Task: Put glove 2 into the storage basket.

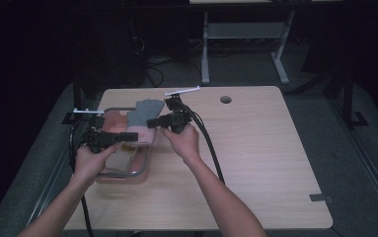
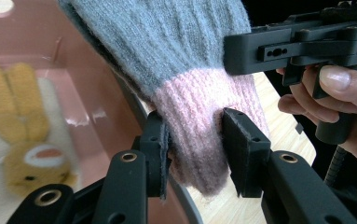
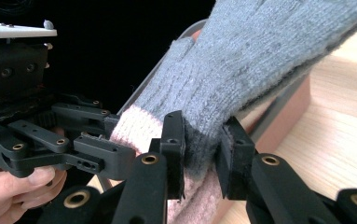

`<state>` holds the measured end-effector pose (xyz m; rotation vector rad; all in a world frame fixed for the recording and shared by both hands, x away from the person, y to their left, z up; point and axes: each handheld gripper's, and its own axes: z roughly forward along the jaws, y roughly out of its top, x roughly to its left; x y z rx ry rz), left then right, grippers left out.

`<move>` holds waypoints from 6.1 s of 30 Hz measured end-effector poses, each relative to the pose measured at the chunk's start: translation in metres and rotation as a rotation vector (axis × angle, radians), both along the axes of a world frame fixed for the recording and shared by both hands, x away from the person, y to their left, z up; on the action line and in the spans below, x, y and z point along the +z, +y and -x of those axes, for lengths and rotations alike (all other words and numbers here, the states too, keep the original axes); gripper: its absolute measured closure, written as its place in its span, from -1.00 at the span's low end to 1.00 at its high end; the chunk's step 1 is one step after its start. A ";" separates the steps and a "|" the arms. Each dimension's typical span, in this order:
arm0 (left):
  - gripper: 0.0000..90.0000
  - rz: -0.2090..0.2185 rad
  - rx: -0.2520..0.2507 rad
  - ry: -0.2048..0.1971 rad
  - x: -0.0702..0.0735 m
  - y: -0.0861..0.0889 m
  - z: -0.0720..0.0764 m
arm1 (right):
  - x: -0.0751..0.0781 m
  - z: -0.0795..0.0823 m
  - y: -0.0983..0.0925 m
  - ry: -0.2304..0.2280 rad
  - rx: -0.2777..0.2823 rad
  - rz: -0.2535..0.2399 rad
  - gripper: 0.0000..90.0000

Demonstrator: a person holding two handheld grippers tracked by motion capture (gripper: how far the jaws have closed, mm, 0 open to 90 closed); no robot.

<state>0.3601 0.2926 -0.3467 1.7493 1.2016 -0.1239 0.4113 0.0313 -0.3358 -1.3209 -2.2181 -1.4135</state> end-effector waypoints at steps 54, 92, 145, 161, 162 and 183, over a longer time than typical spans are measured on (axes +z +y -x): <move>0.38 -0.028 0.069 0.072 -0.024 0.066 0.007 | -0.027 -0.010 0.074 0.041 0.084 0.006 0.65; 0.33 -0.151 0.073 0.178 -0.051 0.076 0.003 | -0.063 -0.016 0.102 0.108 0.132 0.109 0.57; 0.07 -0.141 0.083 0.031 -0.007 0.060 0.003 | -0.031 -0.018 0.060 0.048 0.081 0.077 0.18; 0.01 -0.116 0.026 -0.014 0.006 0.033 0.003 | -0.019 -0.016 0.023 0.022 0.049 0.027 0.09; 0.00 -0.118 0.021 -0.019 0.006 0.032 0.003 | -0.019 -0.016 0.021 0.023 0.045 0.024 0.08; -0.03 -0.090 -0.032 -0.037 0.012 -0.002 0.000 | -0.012 -0.006 -0.021 0.023 0.012 -0.004 0.02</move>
